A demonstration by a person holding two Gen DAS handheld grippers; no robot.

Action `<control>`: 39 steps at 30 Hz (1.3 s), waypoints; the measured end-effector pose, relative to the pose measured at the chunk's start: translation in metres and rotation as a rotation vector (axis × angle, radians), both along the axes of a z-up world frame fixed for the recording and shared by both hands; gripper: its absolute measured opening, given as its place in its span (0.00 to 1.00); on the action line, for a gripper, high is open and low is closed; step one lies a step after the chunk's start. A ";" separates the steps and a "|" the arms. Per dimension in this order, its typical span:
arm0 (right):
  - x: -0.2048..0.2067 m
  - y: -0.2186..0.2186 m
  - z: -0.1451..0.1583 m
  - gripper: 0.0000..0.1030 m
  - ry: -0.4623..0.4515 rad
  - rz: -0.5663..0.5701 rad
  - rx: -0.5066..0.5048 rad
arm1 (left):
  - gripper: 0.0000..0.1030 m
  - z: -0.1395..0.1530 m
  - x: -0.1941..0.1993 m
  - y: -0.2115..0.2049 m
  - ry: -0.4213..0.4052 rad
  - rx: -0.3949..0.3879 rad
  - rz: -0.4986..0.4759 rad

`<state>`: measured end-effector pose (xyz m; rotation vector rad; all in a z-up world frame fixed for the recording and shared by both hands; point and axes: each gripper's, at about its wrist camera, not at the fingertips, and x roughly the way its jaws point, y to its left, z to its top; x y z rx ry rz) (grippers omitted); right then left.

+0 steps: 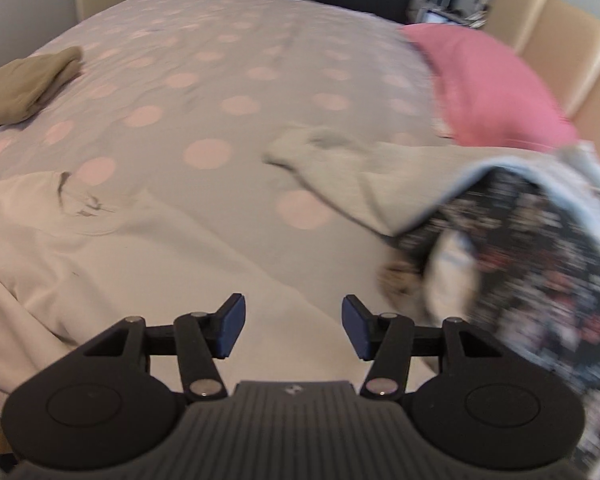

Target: Fold clothes

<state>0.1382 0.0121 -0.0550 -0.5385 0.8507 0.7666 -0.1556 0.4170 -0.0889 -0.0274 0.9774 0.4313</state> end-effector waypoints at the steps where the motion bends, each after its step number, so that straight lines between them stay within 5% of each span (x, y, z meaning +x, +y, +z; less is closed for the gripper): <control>1: 0.004 0.008 -0.010 0.55 0.016 0.013 0.001 | 0.50 -0.009 0.007 0.000 0.010 -0.015 -0.020; 10: 0.046 0.058 -0.082 0.57 0.128 0.028 0.003 | 0.53 -0.075 0.042 0.005 0.091 -0.112 -0.068; 13: 0.059 0.069 -0.101 0.73 0.136 0.036 -0.014 | 0.54 -0.091 0.045 0.007 0.121 -0.126 -0.078; 16: 0.070 0.076 -0.116 0.73 0.145 0.042 -0.025 | 0.62 -0.096 0.042 0.008 0.095 -0.119 -0.072; 20: 0.078 0.078 -0.134 0.71 0.193 0.041 -0.039 | 0.62 -0.098 0.038 0.011 0.061 -0.153 -0.035; 25: 0.069 0.074 -0.132 0.59 0.193 0.055 -0.032 | 0.54 -0.097 0.039 0.002 0.065 -0.138 -0.015; 30: 0.056 0.072 -0.123 0.22 0.175 0.070 -0.047 | 0.23 -0.093 0.041 -0.010 0.069 -0.135 -0.017; 33: 0.043 0.070 -0.113 0.14 0.119 0.057 -0.049 | 0.06 -0.088 0.041 -0.020 0.061 -0.121 0.017; 39: 0.008 0.054 -0.060 0.13 -0.043 0.044 0.013 | 0.05 -0.036 0.021 -0.032 -0.081 -0.054 0.098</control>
